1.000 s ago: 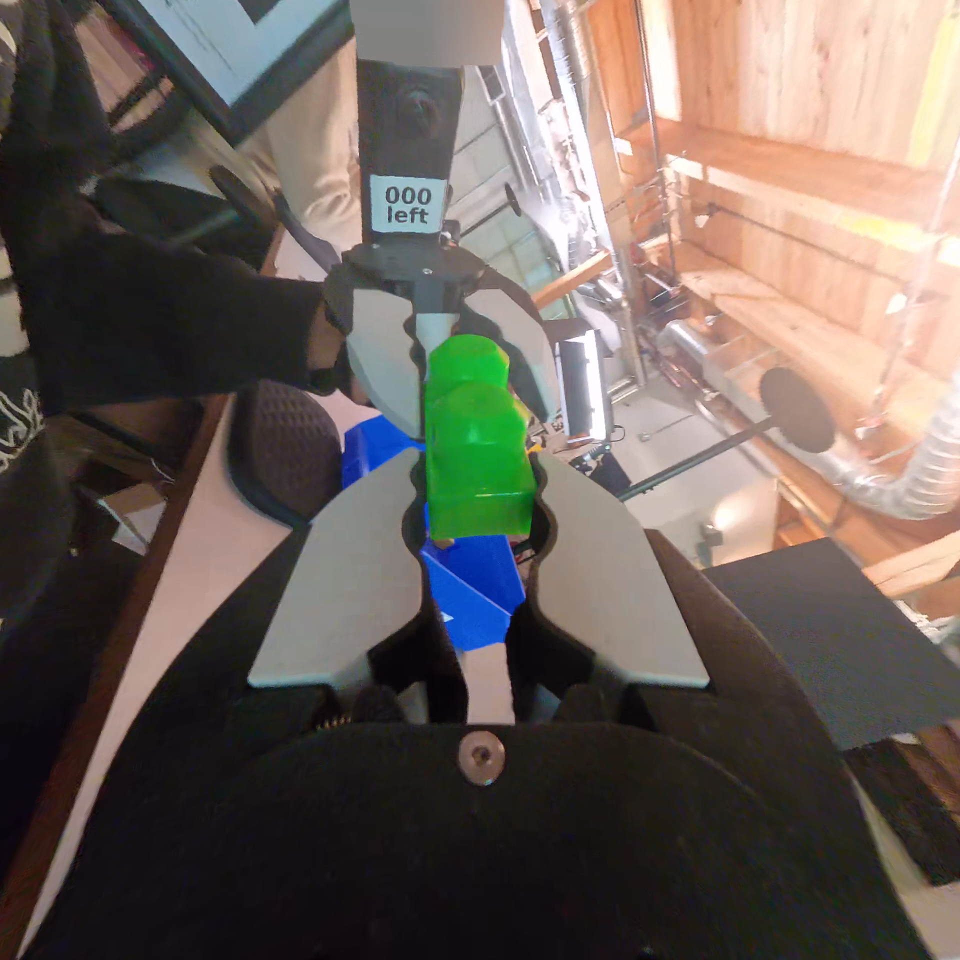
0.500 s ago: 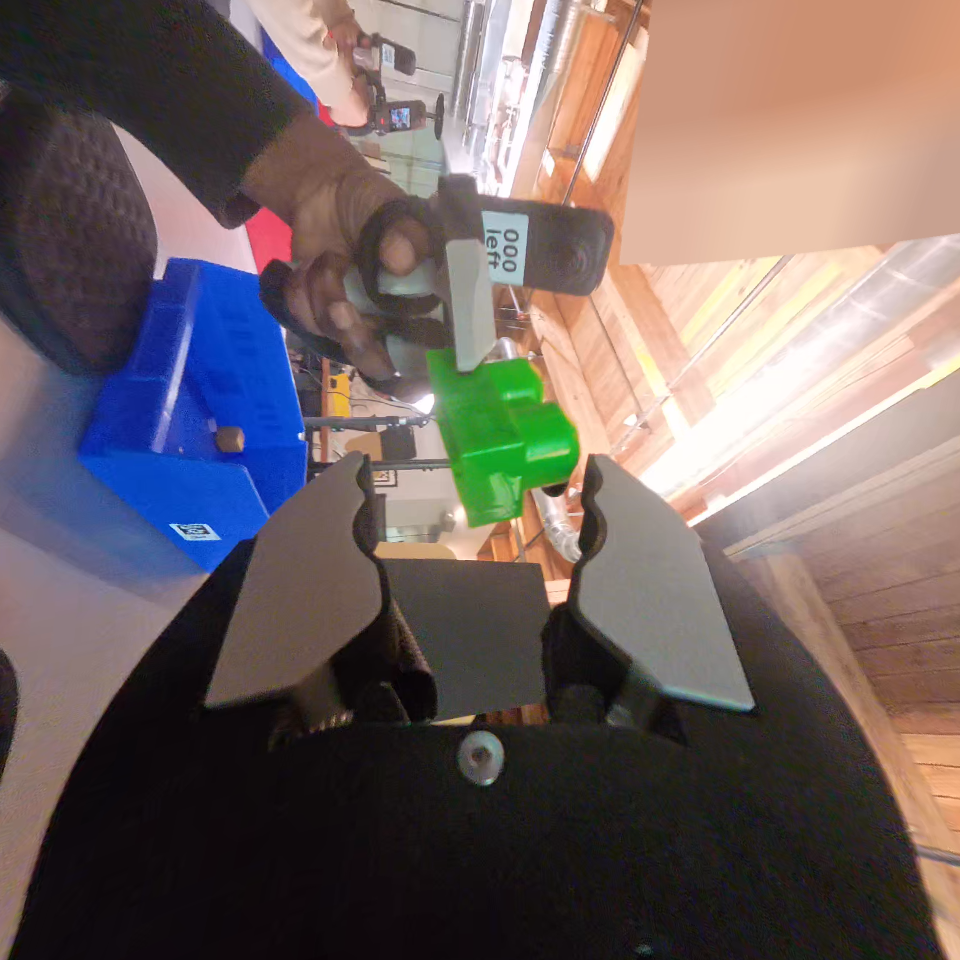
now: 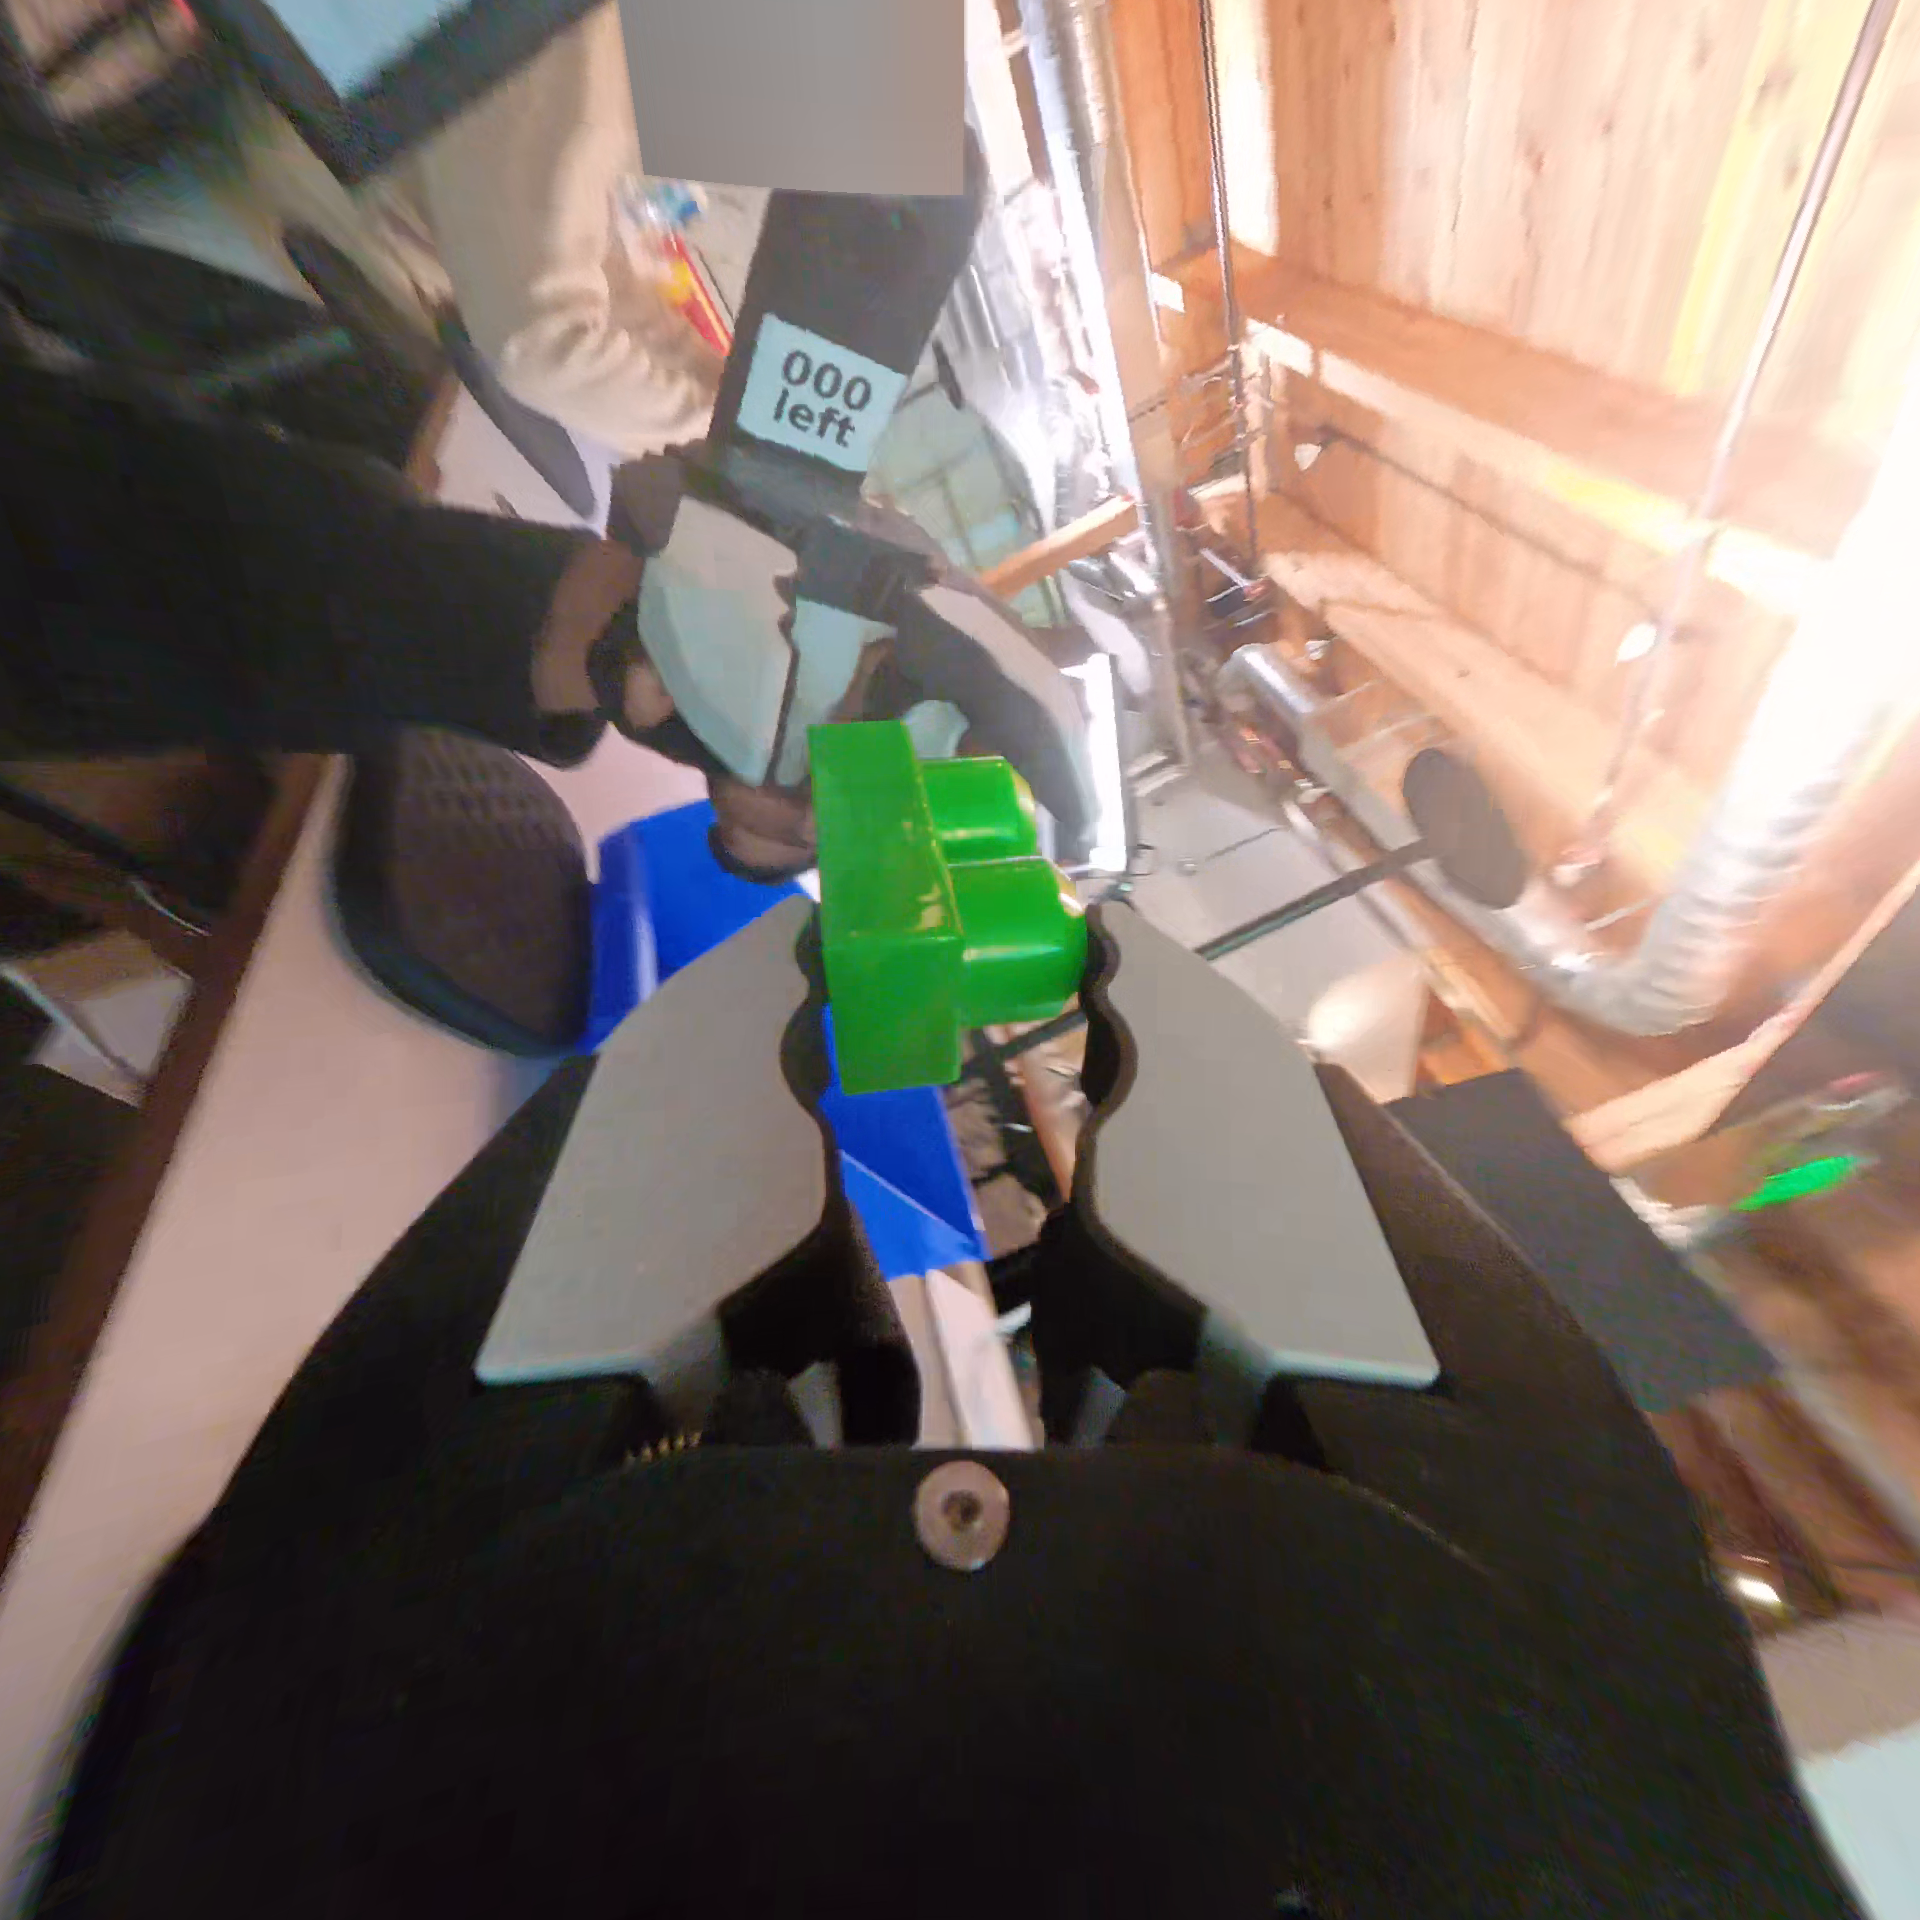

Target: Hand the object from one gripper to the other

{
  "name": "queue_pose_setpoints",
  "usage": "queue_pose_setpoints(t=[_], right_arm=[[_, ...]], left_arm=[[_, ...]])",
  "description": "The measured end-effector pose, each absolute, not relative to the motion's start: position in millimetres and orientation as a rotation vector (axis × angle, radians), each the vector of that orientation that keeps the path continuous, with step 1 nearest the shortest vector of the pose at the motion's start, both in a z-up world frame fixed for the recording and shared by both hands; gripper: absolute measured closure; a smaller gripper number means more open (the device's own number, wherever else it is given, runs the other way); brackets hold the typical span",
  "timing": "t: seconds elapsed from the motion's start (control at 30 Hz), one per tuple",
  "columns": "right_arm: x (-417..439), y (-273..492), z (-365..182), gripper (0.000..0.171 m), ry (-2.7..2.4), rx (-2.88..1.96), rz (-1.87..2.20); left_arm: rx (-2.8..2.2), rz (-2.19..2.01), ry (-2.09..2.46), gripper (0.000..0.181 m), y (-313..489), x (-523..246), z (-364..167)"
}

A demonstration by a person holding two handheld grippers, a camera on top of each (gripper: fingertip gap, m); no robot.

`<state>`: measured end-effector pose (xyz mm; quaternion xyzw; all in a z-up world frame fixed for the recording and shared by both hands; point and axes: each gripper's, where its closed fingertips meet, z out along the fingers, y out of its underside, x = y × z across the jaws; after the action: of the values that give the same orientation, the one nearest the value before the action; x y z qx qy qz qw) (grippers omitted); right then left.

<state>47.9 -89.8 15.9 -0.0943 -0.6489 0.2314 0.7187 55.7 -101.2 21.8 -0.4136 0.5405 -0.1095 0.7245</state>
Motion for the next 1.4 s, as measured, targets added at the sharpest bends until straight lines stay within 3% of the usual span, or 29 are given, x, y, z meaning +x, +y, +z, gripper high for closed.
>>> queue_pose_setpoints(t=[0.3,0.4,0.5,0.63,0.77,0.87,1.1,1.23,1.4], right_arm=[[48.5,-100.5,13.7,0.124,-1.478,-0.255,0.685],[50.6,-97.1,22.7,0.100,-1.367,-0.132,0.531],[52.7,-98.4,20.6,0.094,-1.311,0.050,0.222],[46.9,-98.6,13.3,0.102,-1.300,0.146,-0.033],[43.7,-101.3,8.0,0.134,-1.314,0.169,-0.065],[43.0,-98.0,7.5,0.134,-1.353,0.106,-0.021],[45.3,-91.8,14.8,0.134,-1.434,-0.200,0.494],[46.4,-95.0,13.4,0.135,-1.465,-0.253,0.638],[46.4,-97.1,14.2,0.132,-1.458,-0.252,0.654]], left_arm=[[-0.993,-0.240,1.239,0.139,-98.2,57.8,12.5],[-1.110,-0.421,1.173,0.139,-98.4,55.5,15.9],[-1.221,-0.661,1.080,0.139,-97.6,51.7,19.4],[-1.356,-0.841,1.044,0.139,-93.3,49.8,8.6],[-1.393,-0.849,1.047,0.135,-89.5,51.4,2.1],[-1.353,-0.782,1.066,0.130,-87.4,50.0,2.8],[-0.958,-0.245,1.193,0.117,-95.9,50.7,16.2],[-0.930,-0.127,1.226,0.138,-94.0,54.7,13.3],[-1.014,-0.248,1.211,0.143,-94.7,52.6,12.9]])
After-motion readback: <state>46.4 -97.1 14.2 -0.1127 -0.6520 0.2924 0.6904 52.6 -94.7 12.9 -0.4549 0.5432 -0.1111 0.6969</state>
